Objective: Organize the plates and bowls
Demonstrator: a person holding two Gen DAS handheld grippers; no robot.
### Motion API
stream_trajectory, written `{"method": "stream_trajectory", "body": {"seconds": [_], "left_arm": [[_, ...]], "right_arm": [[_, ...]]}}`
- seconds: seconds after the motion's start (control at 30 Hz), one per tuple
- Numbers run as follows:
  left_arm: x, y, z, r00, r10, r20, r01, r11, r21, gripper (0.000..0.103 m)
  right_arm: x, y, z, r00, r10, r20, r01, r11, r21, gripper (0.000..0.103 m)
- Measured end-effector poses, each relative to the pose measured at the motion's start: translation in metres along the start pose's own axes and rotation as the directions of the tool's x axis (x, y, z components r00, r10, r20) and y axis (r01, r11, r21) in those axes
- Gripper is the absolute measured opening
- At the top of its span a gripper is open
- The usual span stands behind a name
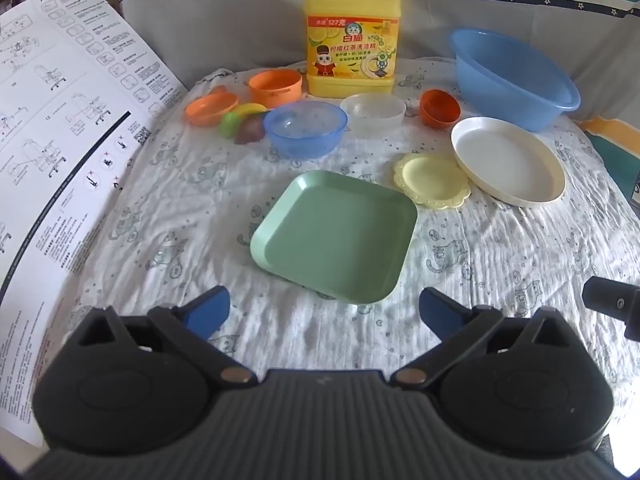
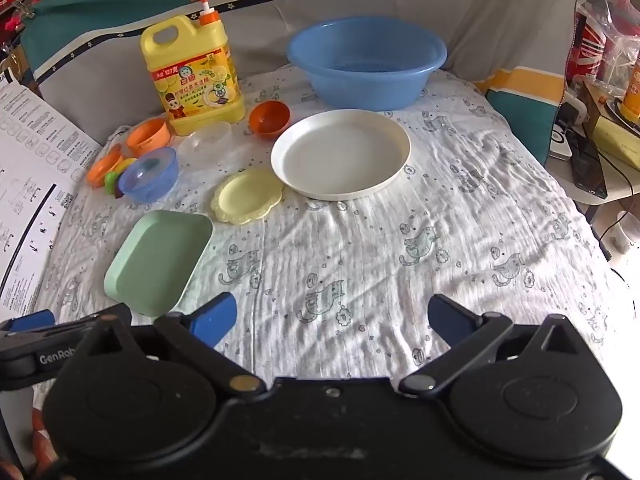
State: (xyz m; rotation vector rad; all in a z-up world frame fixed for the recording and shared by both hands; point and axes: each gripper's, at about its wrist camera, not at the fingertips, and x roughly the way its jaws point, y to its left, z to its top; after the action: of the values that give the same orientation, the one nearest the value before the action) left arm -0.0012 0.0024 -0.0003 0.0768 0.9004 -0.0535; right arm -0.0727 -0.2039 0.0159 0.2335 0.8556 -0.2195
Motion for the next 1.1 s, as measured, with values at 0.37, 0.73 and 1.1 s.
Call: {"method": "stream_trajectory", "body": {"seconds": [0.37, 0.73, 1.1], "left_arm": [[0.0001, 0.003, -0.0011, 1.0, 0.01, 0.005, -0.01, 1.0, -0.002, 0.103], [0.0001, 0.0053, -0.002, 1.0, 0.011, 0.008, -0.011, 1.0, 0.0, 0.103], [0.0013, 0.0055, -0.0042, 1.0, 0.022, 0.009, -0.022, 1.0, -0.001, 0.103]], "right_arm": [[0.0, 0.0034, -0.0011, 1.0, -0.009, -0.007, 0.009, 1.0, 0.007, 0.103], [0.0023, 0.0033, -0.0024, 1.0, -0.01, -0.015, 0.01, 1.0, 0.014, 0.103], [0.0034, 0.0028, -0.0033, 1.0, -0.008, -0.017, 0.009, 1.0, 0.019, 0.103]]}}
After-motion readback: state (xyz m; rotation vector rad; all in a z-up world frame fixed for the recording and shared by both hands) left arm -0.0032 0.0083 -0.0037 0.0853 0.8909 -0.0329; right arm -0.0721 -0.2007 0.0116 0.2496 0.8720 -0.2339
